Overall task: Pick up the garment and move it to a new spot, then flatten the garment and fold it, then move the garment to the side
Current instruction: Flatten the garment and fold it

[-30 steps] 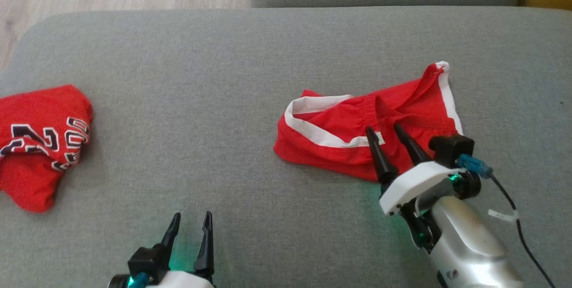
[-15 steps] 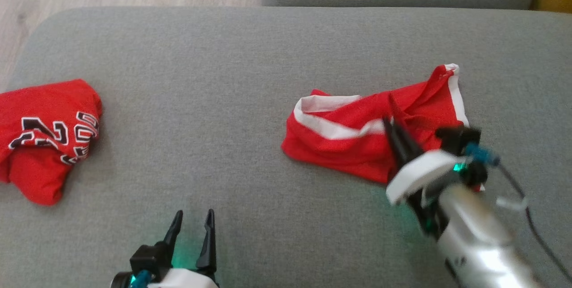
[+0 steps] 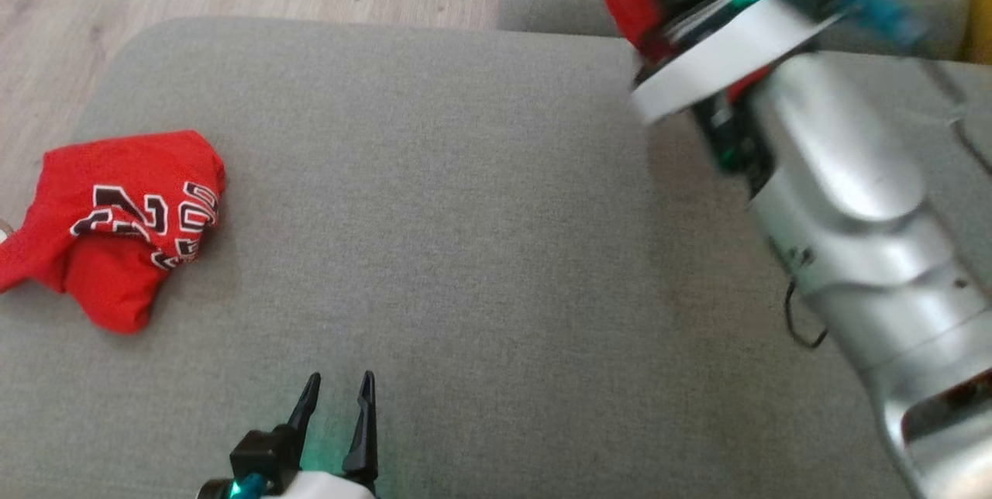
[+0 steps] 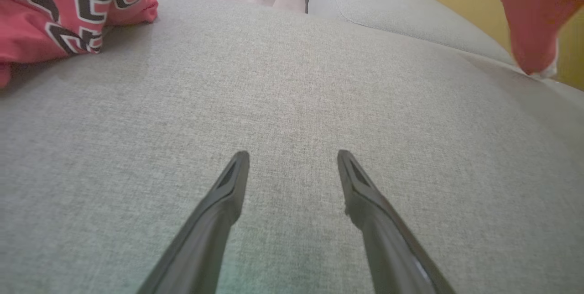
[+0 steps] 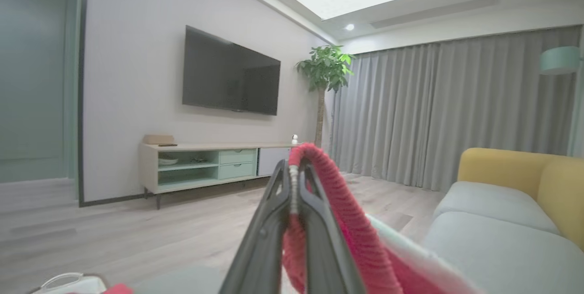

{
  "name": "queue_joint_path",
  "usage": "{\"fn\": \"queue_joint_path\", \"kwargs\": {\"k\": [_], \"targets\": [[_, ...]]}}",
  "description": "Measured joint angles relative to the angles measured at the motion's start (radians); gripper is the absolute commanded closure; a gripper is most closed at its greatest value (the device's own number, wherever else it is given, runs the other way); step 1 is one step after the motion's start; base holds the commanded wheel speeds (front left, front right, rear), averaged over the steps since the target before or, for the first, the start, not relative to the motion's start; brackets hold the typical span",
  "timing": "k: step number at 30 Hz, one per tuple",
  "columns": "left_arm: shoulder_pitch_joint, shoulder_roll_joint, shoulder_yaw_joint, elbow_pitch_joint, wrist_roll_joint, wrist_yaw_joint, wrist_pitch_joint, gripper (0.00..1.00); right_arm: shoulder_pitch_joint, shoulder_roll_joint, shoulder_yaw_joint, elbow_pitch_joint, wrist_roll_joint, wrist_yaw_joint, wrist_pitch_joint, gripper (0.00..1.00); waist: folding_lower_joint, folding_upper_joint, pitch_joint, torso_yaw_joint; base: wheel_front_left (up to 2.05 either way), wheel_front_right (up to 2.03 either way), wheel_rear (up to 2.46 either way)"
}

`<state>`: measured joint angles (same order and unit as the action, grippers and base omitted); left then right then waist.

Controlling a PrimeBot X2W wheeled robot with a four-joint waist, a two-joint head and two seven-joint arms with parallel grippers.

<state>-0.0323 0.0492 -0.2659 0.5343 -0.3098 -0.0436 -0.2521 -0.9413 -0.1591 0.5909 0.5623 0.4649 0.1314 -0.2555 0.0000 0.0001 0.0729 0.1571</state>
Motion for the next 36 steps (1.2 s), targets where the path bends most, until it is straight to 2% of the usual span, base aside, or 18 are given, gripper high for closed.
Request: {"fn": "queue_joint_path", "kwargs": {"k": [5,7,9,13,17,18,19,23,25,31,36], "targets": [[0.026,0.0,-0.001,-0.002,-0.014,0.004,0.0,0.0,0.111,-0.013,0.162,-0.025,0.079,0.0,0.014,1.0,0.0,0.0,-0.009,-0.019,0.0,0.0,0.0],[0.03,0.0,-0.001,-0.002,-0.017,0.006,0.0,0.0,0.157,-0.023,0.181,-0.024,0.1,0.0,0.026,1.0,0.0,0.0,-0.009,-0.025,0.0,0.0,0.0],[0.034,0.0,-0.002,-0.003,-0.017,0.009,0.0,0.0,0.268,-0.055,0.197,-0.004,0.143,0.0,0.048,1.0,0.0,0.0,-0.007,-0.04,0.0,0.0,0.0],[0.032,0.0,-0.002,-0.005,-0.016,0.009,0.0,0.0,0.464,-0.135,0.153,0.082,0.192,0.0,0.058,1.0,0.0,0.0,0.001,-0.071,0.0,0.0,0.0],[0.027,0.0,0.002,-0.007,-0.009,0.008,0.0,0.0,0.523,-0.17,0.063,0.155,0.195,0.0,0.043,1.0,0.0,0.0,0.01,-0.1,0.0,0.0,0.0],[0.023,0.0,0.003,-0.007,-0.005,0.008,0.0,0.0,0.522,-0.169,0.036,0.166,0.194,0.0,0.038,0.87,0.0,0.0,0.011,-0.107,0.0,0.0,0.0],[0.017,0.0,0.005,-0.007,-0.004,0.008,0.0,0.0,0.521,-0.168,0.013,0.176,0.192,0.0,0.03,0.0,0.0,0.0,0.013,-0.114,0.0,0.0,0.0],[-0.001,0.0,0.006,-0.007,0.003,0.007,0.0,0.0,0.518,-0.142,-0.082,0.225,0.132,0.0,0.014,0.0,0.0,0.0,0.015,-0.135,0.0,0.0,0.0],[-0.011,0.0,0.005,-0.01,0.003,0.003,0.0,0.0,0.519,-0.11,-0.176,0.239,0.046,0.0,0.009,0.0,0.0,0.0,0.019,-0.148,0.0,0.0,0.0],[-0.095,0.0,0.001,-0.003,0.003,-0.009,0.0,0.0,0.562,-0.026,-0.373,0.123,-0.149,0.0,0.007,0.0,0.0,0.0,0.049,-0.166,0.0,0.0,0.0],[-0.292,-0.003,-0.023,0.059,-0.007,-0.034,0.0,0.0,0.637,0.035,-0.431,0.047,-0.239,0.0,0.007,0.0,0.0001,0.0,0.1,-0.186,0.0,0.0,0.0]]}}
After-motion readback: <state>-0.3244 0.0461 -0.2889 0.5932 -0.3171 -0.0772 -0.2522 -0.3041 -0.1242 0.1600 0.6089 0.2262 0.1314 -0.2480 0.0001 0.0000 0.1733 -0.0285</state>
